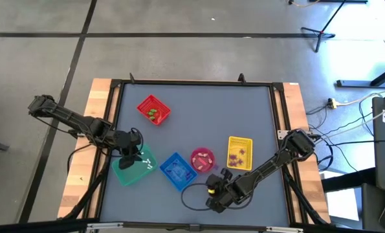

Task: Sort Halloween decoration
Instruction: Put the green skeleton toy into the red bin

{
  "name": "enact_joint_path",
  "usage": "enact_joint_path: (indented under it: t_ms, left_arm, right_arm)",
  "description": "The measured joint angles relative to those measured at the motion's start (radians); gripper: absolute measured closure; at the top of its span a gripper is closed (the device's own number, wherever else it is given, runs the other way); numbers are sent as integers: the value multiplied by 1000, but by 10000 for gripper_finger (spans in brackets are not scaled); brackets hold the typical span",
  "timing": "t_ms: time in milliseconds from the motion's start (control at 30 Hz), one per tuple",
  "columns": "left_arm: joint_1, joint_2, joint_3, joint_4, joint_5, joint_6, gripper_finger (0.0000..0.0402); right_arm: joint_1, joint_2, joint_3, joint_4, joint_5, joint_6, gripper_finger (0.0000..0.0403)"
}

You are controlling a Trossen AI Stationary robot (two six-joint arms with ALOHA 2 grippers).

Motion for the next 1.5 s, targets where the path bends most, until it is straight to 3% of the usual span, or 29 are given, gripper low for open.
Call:
enact_joint_path:
  t_ms: [267, 733, 933, 1167, 1500]
  left_arm:
    - [0, 0, 0, 0, 0, 0, 271]
    - [0, 0, 0, 0, -3, 0, 271]
    - [0, 0, 0, 0, -3, 0, 271]
    - [0, 0, 0, 0, -4, 0, 271]
    - [0, 0, 0, 0, -4, 0, 271]
  right_arm:
    - [0, 3, 28, -14, -9, -29, 380]
    - [-2, 12, 185, -189, -49, -93, 376]
    - [-36, 11, 282, -197, -133, -174, 372]
    - [-114, 8, 440, -211, -129, -452, 371]
    - [-346, 5, 587, -125, -62, -906, 371]
